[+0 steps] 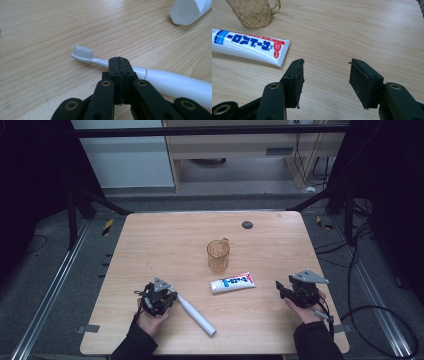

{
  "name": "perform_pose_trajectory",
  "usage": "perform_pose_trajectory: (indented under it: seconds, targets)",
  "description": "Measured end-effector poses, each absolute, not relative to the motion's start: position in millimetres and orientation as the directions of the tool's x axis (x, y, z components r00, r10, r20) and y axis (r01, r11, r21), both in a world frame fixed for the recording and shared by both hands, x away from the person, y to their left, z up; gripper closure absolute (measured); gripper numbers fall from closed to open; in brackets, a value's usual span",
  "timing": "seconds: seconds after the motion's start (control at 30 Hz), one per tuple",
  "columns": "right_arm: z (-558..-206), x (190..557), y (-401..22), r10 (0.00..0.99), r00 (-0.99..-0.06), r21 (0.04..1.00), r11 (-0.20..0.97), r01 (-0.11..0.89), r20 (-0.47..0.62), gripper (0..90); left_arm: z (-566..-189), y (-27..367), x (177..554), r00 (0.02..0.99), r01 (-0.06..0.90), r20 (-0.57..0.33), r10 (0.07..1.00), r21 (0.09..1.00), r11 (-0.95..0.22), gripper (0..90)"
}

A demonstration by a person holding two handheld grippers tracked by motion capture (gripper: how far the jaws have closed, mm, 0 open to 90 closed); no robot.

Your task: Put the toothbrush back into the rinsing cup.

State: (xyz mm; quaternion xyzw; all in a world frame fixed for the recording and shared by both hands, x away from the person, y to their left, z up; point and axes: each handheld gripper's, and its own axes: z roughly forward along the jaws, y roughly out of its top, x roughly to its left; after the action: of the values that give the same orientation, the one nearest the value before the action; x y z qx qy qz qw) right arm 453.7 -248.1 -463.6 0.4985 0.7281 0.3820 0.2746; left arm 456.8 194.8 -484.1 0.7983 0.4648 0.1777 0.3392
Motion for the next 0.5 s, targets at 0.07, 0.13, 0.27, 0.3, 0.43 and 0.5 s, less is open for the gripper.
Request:
perform_pose_trajectory:
  seconds: [0.07,0.13,0.27,0.3,0.43,0.5]
  targets:
    - [-464,454,-248,0.935,-0.354,0.83,0.214,0.514,-0.022,44.9,-485,194,460,0.51,0.618,-0.037,0.86,0.711,-0.336,89.5]
    - [-464,454,-248,0.935,-0.354,0.83,0.214,0.514,-0.022,44.9,-485,192,461,0.515,0.615,-0.035,0.857,0.711,-0.34,89.5]
    - [-464,454,-248,0.934,-0.356,0.83,0.215,0.515,-0.021,44.7,-486,187,465,0.521,0.615,-0.033,0.853,0.708,-0.348,89.5]
    - [-464,454,-248,0.934,-0.356,0.83,0.215,0.515,-0.021,44.7,-486,187,465,0.521,0.615,-0.033,0.853,0.708,-0.348,89.5]
    - [-464,454,-248,0.934,-0.355,0.83,0.216,0.515,-0.022,44.7,-488,183,469,0.521,0.617,-0.031,0.853,0.704,-0.352,89.5]
    - [-464,454,-248,0.935,-0.355,0.829,0.215,0.516,-0.021,44.6,-489,182,470,0.523,0.617,-0.032,0.852,0.703,-0.352,89.5]
